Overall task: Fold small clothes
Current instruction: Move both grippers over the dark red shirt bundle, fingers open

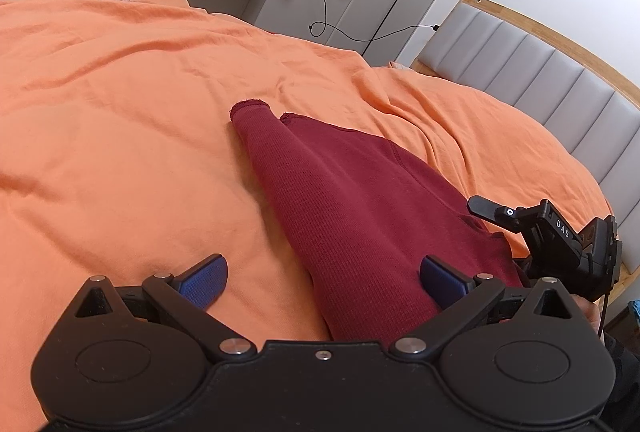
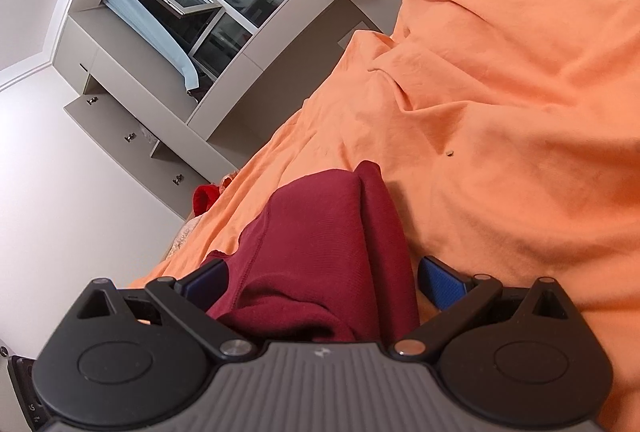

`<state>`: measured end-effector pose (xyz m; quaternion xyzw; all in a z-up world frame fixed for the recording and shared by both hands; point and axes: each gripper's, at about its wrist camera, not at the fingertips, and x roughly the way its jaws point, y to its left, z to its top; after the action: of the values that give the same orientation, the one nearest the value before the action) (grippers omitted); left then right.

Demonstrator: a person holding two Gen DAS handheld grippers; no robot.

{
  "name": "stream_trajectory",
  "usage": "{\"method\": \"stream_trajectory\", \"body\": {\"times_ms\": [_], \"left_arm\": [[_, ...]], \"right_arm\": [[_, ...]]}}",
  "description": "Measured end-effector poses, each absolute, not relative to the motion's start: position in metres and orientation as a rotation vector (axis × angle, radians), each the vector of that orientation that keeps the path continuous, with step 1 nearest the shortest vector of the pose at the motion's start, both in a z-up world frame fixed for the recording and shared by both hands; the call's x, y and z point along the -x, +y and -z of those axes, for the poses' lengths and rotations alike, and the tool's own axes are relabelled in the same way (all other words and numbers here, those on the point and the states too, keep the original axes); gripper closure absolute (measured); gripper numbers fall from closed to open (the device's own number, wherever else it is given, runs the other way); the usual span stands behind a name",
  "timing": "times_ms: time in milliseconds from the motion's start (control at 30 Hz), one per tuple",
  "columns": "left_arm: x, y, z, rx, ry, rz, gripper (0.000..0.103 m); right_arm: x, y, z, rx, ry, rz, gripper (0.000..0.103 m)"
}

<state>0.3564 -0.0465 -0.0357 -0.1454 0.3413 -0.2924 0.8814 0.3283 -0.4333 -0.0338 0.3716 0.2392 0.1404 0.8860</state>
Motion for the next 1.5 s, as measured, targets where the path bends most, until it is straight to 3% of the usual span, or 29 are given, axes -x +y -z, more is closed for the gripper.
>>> {"method": "stream_trajectory", "body": {"times_ms": [800,1033,1500], "left_arm": [[-0.3558,-0.0463,0.0368,0.306,0.708,0.609,0.000],[-0.3619,-0.0486,0.0360,0.301,0.724,0.614,0.000],[-0.3638,-0.0512,0.0349,0.291,0.727,0.613,0.000]], "right_arm": [[-0.3266,-0.4287,0.0325,-0.740,0.493,-0.273,0.001],[-0.3241,-0.4263,0.0320,-0.715,0.490,-0.231,0.009],[-0.3229,-0.4241,0.0314,-0.690,0.489,-0.223,0.011]]}}
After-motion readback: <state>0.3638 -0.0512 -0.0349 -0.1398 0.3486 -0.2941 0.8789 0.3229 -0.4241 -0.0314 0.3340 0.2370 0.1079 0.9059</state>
